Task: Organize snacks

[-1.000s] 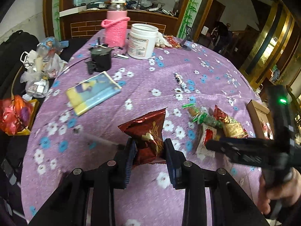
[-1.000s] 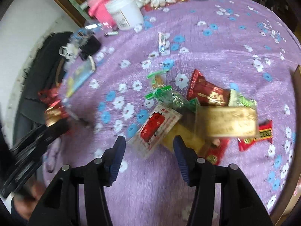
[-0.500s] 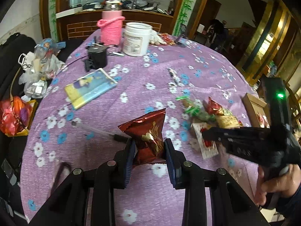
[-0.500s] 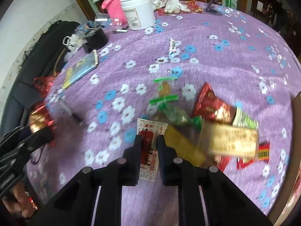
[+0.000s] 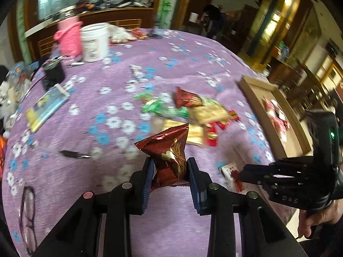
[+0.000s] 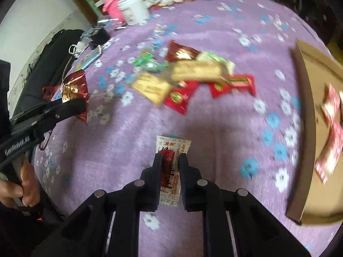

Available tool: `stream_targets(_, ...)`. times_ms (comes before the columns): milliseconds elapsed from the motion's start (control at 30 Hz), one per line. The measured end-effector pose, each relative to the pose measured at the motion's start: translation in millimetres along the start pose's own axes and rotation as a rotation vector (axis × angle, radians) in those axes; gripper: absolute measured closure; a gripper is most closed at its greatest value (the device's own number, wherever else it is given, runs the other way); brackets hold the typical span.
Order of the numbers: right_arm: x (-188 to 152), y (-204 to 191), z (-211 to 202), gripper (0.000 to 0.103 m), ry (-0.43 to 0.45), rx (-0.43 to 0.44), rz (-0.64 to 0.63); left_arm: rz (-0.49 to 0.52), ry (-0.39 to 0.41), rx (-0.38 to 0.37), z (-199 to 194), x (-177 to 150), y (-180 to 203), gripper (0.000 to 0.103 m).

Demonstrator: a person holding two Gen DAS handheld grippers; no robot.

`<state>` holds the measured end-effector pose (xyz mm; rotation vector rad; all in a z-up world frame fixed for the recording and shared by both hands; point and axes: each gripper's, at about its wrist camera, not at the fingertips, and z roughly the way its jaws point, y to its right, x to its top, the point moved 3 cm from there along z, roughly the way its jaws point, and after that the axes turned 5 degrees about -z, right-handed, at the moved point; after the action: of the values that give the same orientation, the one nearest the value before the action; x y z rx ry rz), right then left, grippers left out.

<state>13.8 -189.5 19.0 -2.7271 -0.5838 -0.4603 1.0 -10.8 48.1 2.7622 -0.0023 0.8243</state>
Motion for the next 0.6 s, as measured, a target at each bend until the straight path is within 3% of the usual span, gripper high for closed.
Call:
stream_targets(100, -5.8, 4.2, -6.8, 0.061, 0.018, -0.013, 0.025, 0.046, -0.001, -0.017, 0.5, -0.8, 17.4, 0.07)
stream_targets(167, -7.4, 2.7, -11.0, 0.054, 0.028, -0.021, 0.022, 0.06, -0.001, -0.02, 0.2, -0.9, 23.3, 0.07)
stream_targets(367, -16.0, -10.1, 6.5, 0.053, -0.016, -0.029, 0.006, 0.064, -0.001, -0.017, -2.5, -1.0, 22.7, 0.07)
stream_targets(433, -16.7, -17.8, 13.1, 0.058, -0.022, -0.044, -0.022, 0.065, -0.001, -0.011, -3.1, -2.1, 21.2, 0.07)
stream_targets(467, -17.2, -22.3, 15.1, 0.07, -0.02, -0.06, -0.05, 0.063, -0.003, -0.009, -3.3, -2.7, 19.8, 0.07)
stream_targets(600, -17.5, -37.3, 15.8, 0.089, 0.0, -0.14, -0.156, 0.057, -0.01, -0.001, -2.8, -4.2, 14.8, 0.07)
